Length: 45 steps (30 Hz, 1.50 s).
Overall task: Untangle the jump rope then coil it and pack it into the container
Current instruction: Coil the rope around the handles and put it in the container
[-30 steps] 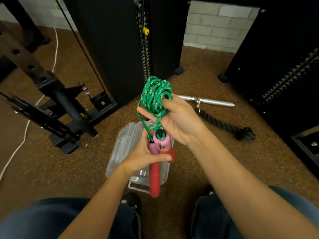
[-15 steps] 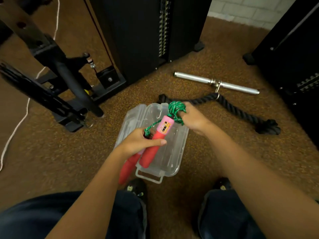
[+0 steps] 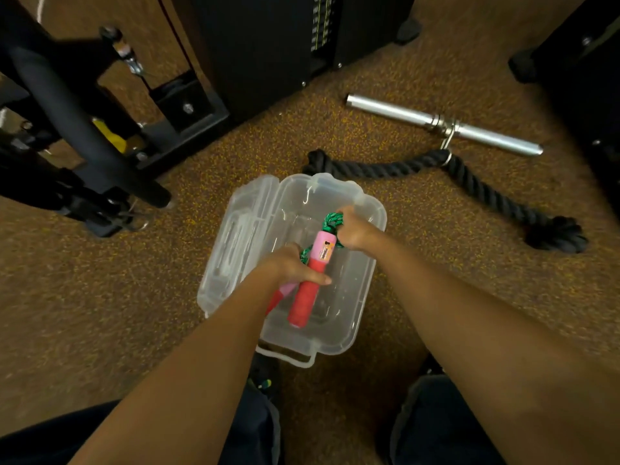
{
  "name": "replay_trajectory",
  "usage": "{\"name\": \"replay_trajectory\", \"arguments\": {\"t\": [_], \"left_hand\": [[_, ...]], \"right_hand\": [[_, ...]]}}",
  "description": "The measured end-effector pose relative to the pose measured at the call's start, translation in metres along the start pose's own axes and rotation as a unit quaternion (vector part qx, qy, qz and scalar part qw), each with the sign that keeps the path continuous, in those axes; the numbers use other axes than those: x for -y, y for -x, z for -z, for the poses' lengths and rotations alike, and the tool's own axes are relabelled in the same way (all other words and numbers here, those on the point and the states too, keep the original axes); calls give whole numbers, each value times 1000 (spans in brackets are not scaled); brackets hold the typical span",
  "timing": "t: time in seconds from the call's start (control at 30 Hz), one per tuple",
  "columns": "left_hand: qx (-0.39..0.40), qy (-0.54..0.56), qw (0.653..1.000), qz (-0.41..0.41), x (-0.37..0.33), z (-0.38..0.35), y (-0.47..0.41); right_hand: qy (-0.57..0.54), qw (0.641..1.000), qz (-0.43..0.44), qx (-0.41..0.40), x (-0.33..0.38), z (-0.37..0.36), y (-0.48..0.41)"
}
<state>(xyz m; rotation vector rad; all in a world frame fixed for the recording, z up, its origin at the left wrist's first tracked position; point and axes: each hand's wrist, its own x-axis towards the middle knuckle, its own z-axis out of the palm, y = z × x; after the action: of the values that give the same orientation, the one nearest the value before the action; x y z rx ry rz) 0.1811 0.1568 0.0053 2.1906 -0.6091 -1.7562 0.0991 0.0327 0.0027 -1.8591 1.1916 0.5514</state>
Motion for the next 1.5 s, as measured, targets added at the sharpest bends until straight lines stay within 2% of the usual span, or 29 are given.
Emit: {"name": "replay_trajectory", "arguments": {"t": [0.2, 0.33, 0.47, 0.6, 0.7, 0.77, 0.87, 0.97, 1.07, 1.13, 1.2, 1.27, 1.37, 1.5], "left_hand": [[22, 14, 999, 31, 12, -7, -38], [35, 154, 986, 58, 16, -9, -53], [-37, 277, 960, 23, 16, -8, -63], [-109, 120, 983, -85, 15, -6, -63], [-153, 85, 972, -156, 20, -6, -63], [-170, 86, 967, -170, 23, -7, -66], [-219, 44, 963, -149, 23, -10, -66], [-284, -63, 945, -150, 26, -19, -65], [-333, -126, 918, -173, 33, -37, -64], [-322, -199, 911, -163, 38, -47, -68], [-272, -285, 908, -139, 45, -51, -76], [-227, -346, 903, -111, 49, -48, -83], [-184, -365, 909, -81, 42, -40, -83], [-123, -359, 923, -63, 25, -26, -67]], "right_hand": [[64, 997, -51, 5, -4, -26, -34], [58, 995, -75, -13, -11, -45, -53], [35, 996, -74, -19, -15, -51, -64], [-36, 993, -113, -9, -17, -51, -67], [-80, 985, -154, -11, -15, -47, -67], [-75, 985, -158, -9, -14, -44, -66], [-66, 988, -140, -20, -15, -48, -64], [-79, 986, -127, -75, -14, -59, -60], [-134, 967, -124, -179, -11, -78, -55], [-172, 950, -126, -230, -12, -92, -50], [-171, 947, -123, -241, -15, -102, -48], [-135, 959, -125, -217, -18, -106, -48], [-98, 971, -142, -166, -18, -100, -49], [-145, 969, -179, -90, -11, -77, -51]]}}
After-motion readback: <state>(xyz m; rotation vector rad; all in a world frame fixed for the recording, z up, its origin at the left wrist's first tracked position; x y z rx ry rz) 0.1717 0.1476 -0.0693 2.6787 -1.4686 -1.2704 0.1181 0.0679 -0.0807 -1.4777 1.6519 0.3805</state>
